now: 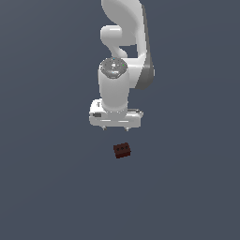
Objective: Pick up the object and move it to a goal position.
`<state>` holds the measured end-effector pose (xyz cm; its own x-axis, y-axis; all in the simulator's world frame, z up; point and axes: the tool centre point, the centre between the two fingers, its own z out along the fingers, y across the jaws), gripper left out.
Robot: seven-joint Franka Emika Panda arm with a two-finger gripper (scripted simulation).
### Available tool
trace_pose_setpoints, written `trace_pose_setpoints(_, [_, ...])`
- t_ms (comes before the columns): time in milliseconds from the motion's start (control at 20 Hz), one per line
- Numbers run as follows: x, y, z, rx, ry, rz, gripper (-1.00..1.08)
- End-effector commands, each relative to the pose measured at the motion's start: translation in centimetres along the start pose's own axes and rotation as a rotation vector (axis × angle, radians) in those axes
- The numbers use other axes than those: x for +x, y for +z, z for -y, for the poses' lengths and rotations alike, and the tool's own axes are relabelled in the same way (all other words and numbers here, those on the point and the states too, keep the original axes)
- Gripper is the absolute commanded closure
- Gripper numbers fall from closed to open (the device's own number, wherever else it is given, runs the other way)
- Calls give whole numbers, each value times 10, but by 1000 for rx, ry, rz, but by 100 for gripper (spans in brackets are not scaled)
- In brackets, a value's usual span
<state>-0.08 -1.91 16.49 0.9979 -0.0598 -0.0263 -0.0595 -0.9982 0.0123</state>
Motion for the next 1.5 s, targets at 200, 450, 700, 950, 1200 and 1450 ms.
trace_pose_setpoints(200, [3,6,3,5,83,1,-92])
trace_pose_setpoints(450, [7,14,6,11,189,2,-92])
trace_pose_setpoints(700, [11,23,10,17,326,3,-92])
trace_pose_setpoints(950, [16,34,13,21,467,4,-92])
trace_pose_setpoints(1200, [21,43,17,24,608,4,-92])
trace_pose_setpoints(1450, [25,53,21,25,749,3,-92])
